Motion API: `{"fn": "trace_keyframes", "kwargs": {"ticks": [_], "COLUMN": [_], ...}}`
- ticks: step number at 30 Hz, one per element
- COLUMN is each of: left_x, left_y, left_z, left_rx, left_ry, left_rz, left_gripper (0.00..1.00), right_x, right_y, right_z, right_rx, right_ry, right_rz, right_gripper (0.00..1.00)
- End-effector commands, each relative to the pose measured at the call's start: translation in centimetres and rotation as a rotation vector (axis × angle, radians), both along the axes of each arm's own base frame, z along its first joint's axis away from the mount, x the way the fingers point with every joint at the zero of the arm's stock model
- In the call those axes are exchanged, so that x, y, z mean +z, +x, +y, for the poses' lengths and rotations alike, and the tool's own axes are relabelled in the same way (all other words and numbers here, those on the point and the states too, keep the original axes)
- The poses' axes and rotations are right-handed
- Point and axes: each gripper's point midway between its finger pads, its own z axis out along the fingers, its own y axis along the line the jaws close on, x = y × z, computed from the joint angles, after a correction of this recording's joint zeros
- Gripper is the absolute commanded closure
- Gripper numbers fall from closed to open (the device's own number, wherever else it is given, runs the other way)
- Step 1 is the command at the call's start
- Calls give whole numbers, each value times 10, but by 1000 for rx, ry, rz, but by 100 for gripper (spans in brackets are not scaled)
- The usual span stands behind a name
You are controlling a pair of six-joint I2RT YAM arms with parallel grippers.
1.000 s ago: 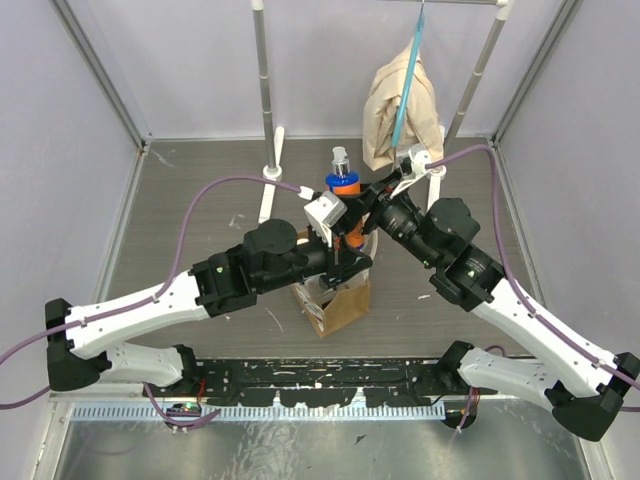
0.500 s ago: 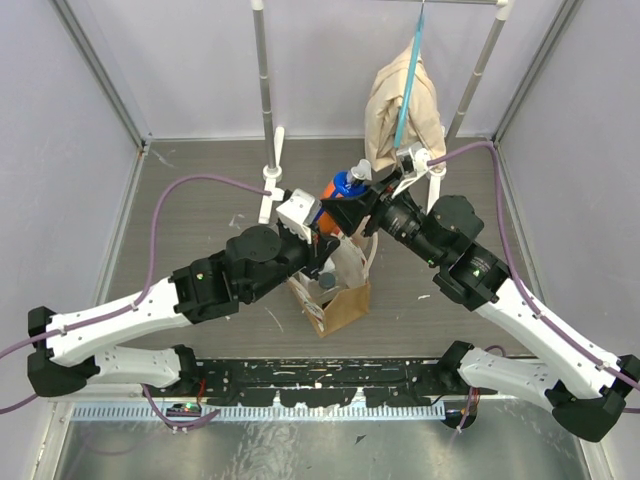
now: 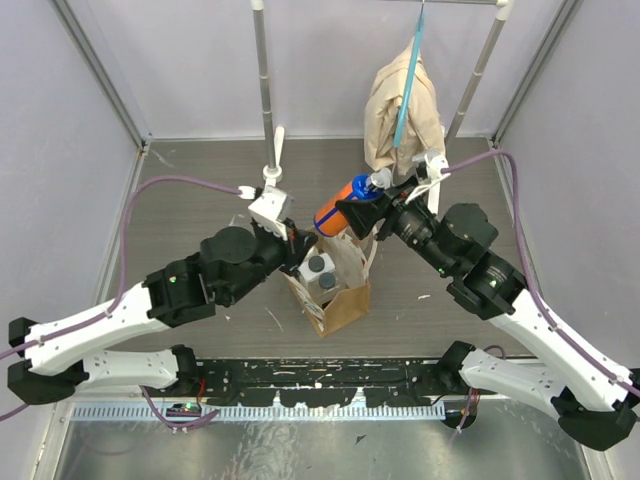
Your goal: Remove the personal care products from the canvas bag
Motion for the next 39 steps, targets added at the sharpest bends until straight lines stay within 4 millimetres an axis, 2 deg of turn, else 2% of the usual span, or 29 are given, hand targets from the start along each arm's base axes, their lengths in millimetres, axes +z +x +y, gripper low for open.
{"fn": "trace_keyframes", "kwargs": {"ticks": [1, 9, 12, 16, 21, 25, 28, 33, 39], "left_x": [26, 15, 11, 5, 4, 1, -8, -21, -34], "left_y": [-2, -9, -11, -12, -11, -9, -6, -4, -2], "left_z": [24, 28, 26, 22, 31, 35, 37, 35, 36], "left_rx": [48, 31, 20, 14, 36, 55, 87, 101, 127], "left_ry": [-99, -93, -98, -90, -75, -83, -52, -18, -4], "left_rz": [6, 51, 67, 83, 80, 75, 88, 109, 127], "left_gripper": [100, 100, 100, 100, 100, 100, 100, 100, 100], "right_x": [60, 9, -18, -45, -76, -119, -149, -186, -216], "right_y": [4, 48, 64, 84, 111, 129, 139, 148, 155], "right_z": [-53, -111, -130, -146, -174, -183, -183, -182, -180], "right_rx": [-226, -654, -806, -869, -908, -950, -955, -970, -976], "right_ry": [111, -67, -161, -142, -144, -212, -219, -236, -217], "right_rz": [-139, -59, -32, 13, 77, 147, 184, 222, 255], "right_gripper": [99, 99, 99, 99, 99, 99, 99, 99, 99]}}
